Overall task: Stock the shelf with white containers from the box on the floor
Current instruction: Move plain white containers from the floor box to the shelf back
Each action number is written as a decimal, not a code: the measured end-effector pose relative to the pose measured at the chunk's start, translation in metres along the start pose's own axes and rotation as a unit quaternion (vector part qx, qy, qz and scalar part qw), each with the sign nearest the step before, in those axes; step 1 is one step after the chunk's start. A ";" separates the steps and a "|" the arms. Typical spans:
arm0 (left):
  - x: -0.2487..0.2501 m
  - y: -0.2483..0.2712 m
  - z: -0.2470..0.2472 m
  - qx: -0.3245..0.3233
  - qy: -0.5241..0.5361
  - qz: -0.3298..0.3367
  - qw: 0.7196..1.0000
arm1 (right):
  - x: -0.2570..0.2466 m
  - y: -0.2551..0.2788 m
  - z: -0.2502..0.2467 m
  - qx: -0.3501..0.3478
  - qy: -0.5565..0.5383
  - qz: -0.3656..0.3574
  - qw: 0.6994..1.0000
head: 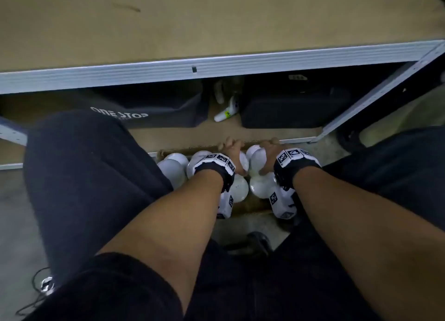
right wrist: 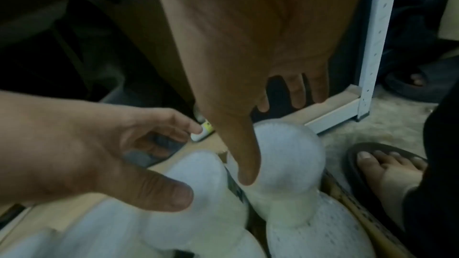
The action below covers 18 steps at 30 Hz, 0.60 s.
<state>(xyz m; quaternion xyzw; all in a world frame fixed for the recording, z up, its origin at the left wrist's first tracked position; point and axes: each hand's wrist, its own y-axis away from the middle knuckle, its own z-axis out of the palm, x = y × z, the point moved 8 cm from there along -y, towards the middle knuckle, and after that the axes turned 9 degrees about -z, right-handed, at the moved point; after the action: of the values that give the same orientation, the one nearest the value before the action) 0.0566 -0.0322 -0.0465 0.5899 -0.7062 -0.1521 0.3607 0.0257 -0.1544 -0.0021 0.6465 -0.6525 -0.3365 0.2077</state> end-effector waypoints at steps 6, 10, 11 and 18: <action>0.000 -0.011 0.016 -0.026 -0.069 0.001 0.997 | 0.014 -0.025 0.031 -0.089 -0.035 0.030 0.995; -0.005 -0.008 0.023 -0.010 -0.117 -0.009 0.993 | 0.000 -0.033 0.036 -0.044 -0.013 0.005 0.999; -0.005 -0.009 0.024 -0.007 -0.114 -0.011 0.993 | -0.002 -0.035 0.036 -0.035 -0.012 0.005 0.999; -0.002 -0.004 0.010 -0.008 -0.058 -0.015 0.998 | 0.002 -0.025 0.021 -0.014 -0.040 0.029 0.999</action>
<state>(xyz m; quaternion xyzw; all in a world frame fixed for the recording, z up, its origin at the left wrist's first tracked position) 0.0528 -0.0331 -0.0568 0.5877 -0.7160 -0.1966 0.3215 0.0283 -0.1512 -0.0349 0.6098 -0.6742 -0.3653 0.2001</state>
